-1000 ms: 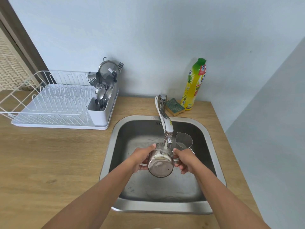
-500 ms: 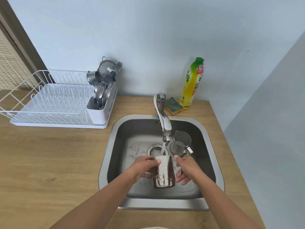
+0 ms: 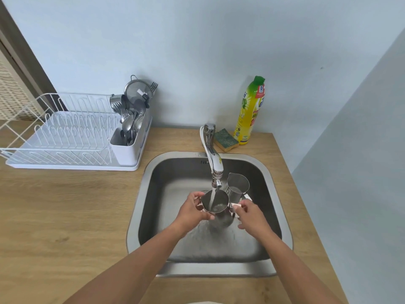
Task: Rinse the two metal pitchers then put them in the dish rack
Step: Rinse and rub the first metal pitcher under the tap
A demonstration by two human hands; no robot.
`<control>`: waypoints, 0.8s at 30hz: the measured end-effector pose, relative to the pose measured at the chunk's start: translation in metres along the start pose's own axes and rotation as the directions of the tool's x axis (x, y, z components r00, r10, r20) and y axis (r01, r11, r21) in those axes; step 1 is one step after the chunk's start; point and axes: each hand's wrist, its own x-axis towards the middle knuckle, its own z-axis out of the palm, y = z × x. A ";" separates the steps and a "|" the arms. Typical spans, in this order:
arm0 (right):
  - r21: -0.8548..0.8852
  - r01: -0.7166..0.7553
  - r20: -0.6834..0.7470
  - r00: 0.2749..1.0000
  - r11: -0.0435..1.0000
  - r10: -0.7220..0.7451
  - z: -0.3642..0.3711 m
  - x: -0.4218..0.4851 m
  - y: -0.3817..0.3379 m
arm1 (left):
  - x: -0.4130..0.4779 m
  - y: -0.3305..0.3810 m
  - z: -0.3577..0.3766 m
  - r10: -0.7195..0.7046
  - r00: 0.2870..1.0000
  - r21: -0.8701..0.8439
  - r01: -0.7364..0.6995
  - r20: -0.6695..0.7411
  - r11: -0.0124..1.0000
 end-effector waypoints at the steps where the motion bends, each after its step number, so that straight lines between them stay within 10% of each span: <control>1: 0.020 0.025 -0.019 1.000 0.999 -0.025 0.001 0.000 0.000 | 0.000 0.000 0.001 0.029 0.999 0.010 -0.029 -0.027 1.000; 14: 0.302 0.061 -0.013 0.998 0.951 -0.060 0.024 0.021 -0.014 | -0.021 0.028 -0.011 0.405 0.867 0.465 -0.241 -0.291 0.852; 24: 0.256 -0.078 0.197 0.980 0.963 0.027 0.044 0.013 -0.003 | -0.035 0.025 -0.029 0.274 0.918 0.405 -0.144 -0.285 0.903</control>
